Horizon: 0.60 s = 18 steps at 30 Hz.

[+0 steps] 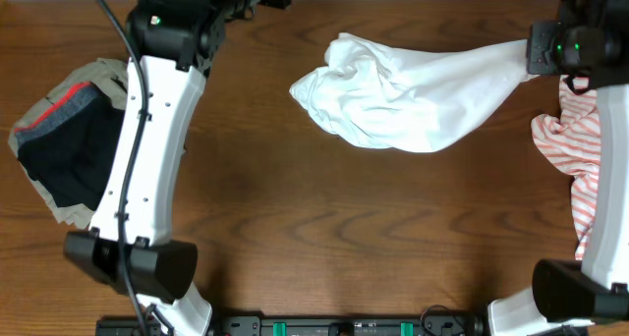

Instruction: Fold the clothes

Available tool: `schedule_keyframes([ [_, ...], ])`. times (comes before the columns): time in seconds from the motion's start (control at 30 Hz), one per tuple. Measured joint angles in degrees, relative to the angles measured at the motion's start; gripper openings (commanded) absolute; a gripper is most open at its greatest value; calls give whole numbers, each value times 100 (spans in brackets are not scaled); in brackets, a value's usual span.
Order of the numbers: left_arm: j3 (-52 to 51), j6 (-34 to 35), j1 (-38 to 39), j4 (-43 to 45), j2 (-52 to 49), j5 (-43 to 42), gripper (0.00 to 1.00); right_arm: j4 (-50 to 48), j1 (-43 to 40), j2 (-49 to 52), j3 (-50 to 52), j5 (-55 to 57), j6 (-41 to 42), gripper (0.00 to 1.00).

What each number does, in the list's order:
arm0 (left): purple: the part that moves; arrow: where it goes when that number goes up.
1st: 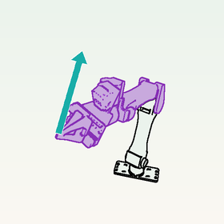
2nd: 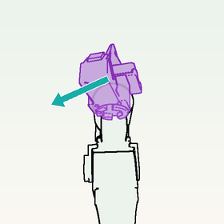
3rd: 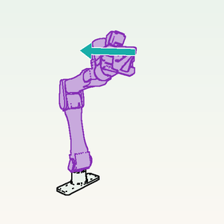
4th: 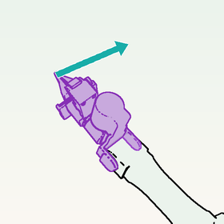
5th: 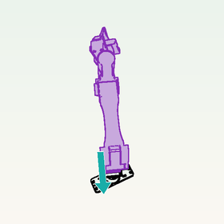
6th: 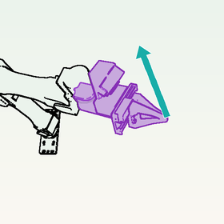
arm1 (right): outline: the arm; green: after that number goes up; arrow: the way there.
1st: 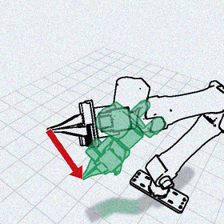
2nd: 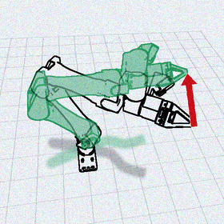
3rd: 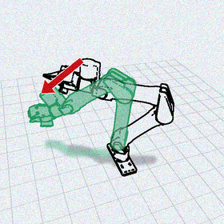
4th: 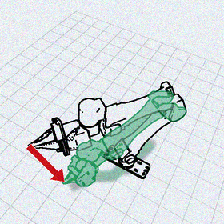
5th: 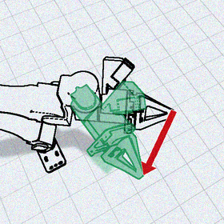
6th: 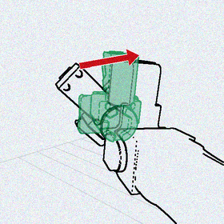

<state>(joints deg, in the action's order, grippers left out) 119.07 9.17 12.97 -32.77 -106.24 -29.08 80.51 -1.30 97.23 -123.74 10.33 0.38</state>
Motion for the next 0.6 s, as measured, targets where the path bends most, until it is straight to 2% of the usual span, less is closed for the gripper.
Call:
schedule_keyframes([
  [0.07, 0, -35, -2, -7, -271, 61, 50, 44, 0, -20, -2, -2, 0, 1],
  [0.17, 0, 11, -2, 33, -914, 103, 54, 61, 0, 22, 0, -50, 0, 1],
  [0.27, -2, 129, -2, 304, -1685, -13, 54, 61, 0, 50, 0, -120, 0, 1],
  [0.43, -22, 452, -2, 1233, -2905, -586, 55, 68, 0, 66, 0, -186, 2, 1],
  [0.6, -46, 931, 0, 2146, -3523, -1071, 59, 76, 0, 66, 0, -334, 2, 1],
])
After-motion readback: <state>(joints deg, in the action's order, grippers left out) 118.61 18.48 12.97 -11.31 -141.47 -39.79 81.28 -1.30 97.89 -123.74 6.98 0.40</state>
